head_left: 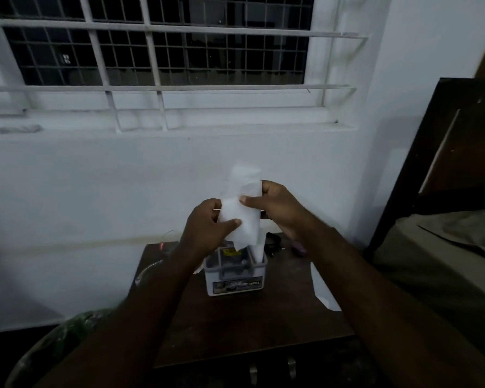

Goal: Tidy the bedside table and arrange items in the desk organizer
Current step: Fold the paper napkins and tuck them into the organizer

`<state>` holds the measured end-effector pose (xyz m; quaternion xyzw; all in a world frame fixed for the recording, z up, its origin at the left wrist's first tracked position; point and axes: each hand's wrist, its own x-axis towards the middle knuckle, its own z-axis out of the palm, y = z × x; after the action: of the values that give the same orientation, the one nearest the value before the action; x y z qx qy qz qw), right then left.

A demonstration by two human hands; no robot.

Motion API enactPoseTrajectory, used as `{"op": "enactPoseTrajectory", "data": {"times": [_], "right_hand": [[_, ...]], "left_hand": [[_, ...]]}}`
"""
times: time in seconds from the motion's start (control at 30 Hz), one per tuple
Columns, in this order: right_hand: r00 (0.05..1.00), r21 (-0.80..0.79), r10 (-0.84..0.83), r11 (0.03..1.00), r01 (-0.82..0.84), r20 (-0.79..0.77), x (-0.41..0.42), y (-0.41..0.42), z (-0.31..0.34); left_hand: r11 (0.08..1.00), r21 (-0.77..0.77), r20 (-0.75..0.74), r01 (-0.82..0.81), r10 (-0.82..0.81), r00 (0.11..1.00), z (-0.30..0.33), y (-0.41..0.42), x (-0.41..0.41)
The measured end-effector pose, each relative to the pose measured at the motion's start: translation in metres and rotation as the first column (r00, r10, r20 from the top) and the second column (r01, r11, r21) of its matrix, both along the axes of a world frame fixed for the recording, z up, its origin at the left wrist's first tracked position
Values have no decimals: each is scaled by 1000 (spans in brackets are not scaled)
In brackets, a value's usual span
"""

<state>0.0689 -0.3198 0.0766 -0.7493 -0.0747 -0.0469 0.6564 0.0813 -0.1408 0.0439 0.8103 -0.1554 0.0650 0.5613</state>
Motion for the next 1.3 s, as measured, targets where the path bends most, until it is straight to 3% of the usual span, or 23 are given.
{"op": "enactPoseTrajectory", "data": {"times": [0.07, 0.17, 0.3, 0.47, 0.6, 0.7, 0.8, 0.9, 1.07, 1.2, 1.3], "right_hand": [[996, -152, -65, 986, 73, 61, 13, 5, -1], [974, -444, -124, 874, 197, 188, 28, 4, -7], [961, -586, -82, 778, 226, 262, 34, 4, -22], [964, -625, -71, 748, 223, 258, 37, 4, -37], [955, -654, -59, 716, 245, 292, 38, 6, -39], [949, -654, -42, 715, 248, 314, 37, 11, -39], [950, -630, -34, 741, 232, 310, 36, 17, -40], [954, -641, -36, 733, 229, 299, 36, 19, -45], [948, -590, -109, 760, 273, 298, 41, 19, -48], [963, -596, -109, 766, 240, 248, 44, 19, -49], [986, -698, -51, 700, 148, 159, 45, 15, -51]], "left_hand": [[996, 59, 59, -62, 58, 997, -7, 8, 15], [992, 82, 138, -98, 86, 987, -21, 11, 30], [984, 128, 174, -122, 99, 980, -38, 4, 40], [965, 254, 123, -57, 26, 992, -49, -2, 46], [858, 512, -10, -26, 36, 999, -46, 3, 48], [823, 557, 45, -117, 111, 993, -46, 7, 46], [760, 646, -12, -72, 104, 994, -48, 10, 50], [806, 592, -84, -24, 91, 992, -50, 8, 50], [807, 588, 77, -61, 19, 997, -59, 6, 58], [774, 603, 130, -193, 143, 981, -60, 0, 58], [730, 630, 197, -264, 178, 964, -63, -3, 58]]}}
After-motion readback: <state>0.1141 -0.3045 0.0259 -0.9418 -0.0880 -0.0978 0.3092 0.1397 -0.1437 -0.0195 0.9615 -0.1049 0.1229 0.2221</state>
